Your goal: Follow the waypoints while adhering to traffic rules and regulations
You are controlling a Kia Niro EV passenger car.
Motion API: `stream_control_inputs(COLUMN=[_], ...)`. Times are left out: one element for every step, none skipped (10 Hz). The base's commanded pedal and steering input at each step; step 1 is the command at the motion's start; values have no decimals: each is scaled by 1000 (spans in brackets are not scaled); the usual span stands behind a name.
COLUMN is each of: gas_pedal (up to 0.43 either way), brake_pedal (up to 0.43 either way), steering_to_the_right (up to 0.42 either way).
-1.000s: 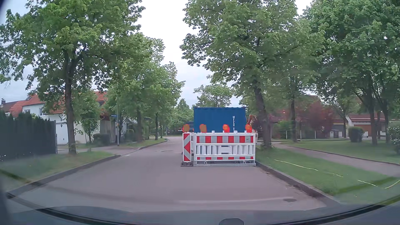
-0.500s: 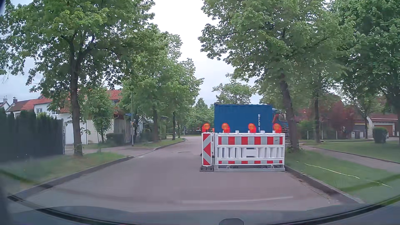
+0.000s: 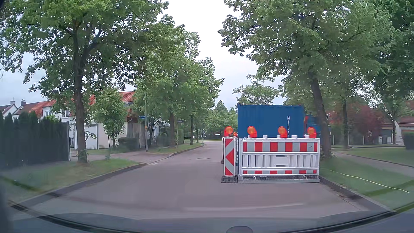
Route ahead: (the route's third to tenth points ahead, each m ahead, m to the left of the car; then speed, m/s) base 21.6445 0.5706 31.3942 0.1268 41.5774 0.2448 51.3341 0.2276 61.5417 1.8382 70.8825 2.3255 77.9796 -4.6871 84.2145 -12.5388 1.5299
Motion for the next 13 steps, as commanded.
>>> stream_control_inputs(gas_pedal=[0,0,0,0,0,0,0,0,0,20,20,28,47], brake_pedal=[140,140,146,146,55,0,0,0,0,0,0,0,0], steering_to_the_right=[-215,-215,-215,-216,-221,-230,-247,-266,-280,-297,-311,-334,-356])
